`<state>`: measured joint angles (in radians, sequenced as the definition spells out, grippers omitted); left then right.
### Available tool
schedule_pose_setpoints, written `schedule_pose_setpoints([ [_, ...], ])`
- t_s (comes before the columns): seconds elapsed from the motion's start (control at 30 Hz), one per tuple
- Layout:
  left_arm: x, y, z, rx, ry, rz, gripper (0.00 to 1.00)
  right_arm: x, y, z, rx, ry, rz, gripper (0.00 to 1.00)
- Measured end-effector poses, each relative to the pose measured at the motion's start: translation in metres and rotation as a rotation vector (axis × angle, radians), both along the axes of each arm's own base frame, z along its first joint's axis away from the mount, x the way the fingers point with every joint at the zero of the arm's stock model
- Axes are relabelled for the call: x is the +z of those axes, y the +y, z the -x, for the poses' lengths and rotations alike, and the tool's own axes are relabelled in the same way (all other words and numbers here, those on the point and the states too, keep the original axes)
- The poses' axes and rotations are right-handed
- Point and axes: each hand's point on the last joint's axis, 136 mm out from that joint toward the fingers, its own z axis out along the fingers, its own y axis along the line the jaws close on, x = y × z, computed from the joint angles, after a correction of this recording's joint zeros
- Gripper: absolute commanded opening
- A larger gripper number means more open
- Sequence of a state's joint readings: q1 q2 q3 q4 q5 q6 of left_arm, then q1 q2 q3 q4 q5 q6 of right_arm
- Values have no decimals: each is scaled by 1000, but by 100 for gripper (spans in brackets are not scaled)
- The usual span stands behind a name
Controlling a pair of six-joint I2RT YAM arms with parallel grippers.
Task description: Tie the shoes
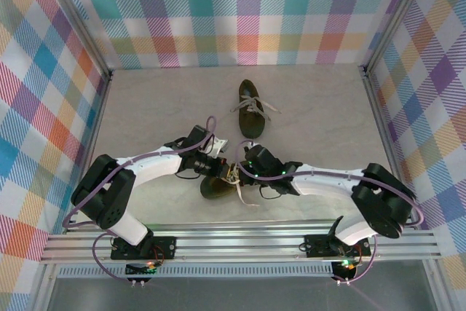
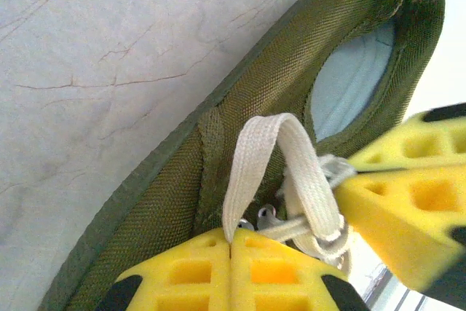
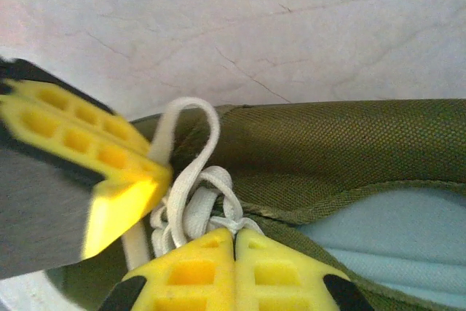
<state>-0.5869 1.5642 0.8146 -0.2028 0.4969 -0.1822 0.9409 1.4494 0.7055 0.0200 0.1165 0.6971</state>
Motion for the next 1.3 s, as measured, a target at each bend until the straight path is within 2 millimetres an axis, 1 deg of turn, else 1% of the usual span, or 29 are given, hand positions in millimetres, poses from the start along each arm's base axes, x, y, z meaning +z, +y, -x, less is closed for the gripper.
schedule_pose_setpoints([
  [0.1, 3, -2, -2, 5, -1, 18, 0, 13, -1, 1, 8, -27, -47, 2],
  [0.2, 4, -3, -5, 12, -8, 27, 0, 22, 1, 2, 25, -44, -82, 2],
  [0.33, 4, -1, -6, 20, -5, 33, 0, 26, 1, 4, 48, -52, -122, 2],
  [0.5, 5, -2, -8, 26, -8, 39, 0, 28, -4, 6, 63, -50, -180, 2],
  [0.77, 6, -3, -7, 20, -5, 50, 0, 48, -7, 8, 87, -66, -315, 2],
  [0.87, 4, -4, -7, 18, 1, 50, 0, 52, -9, 8, 89, -61, -354, 1],
  [1.0, -3, -3, -6, 20, 17, 38, 0, 68, -12, 5, 86, -84, -421, 0],
  [1.1, -4, -2, -7, 23, 18, 37, 0, 76, -14, 5, 97, -89, -448, 0],
  [1.2, -4, 0, -8, 32, 21, 36, 0, 72, -19, 9, 105, -74, -420, 0],
  [1.3, -4, 3, -10, 45, 20, 33, 0, 59, -29, 9, 88, -51, -320, 0],
])
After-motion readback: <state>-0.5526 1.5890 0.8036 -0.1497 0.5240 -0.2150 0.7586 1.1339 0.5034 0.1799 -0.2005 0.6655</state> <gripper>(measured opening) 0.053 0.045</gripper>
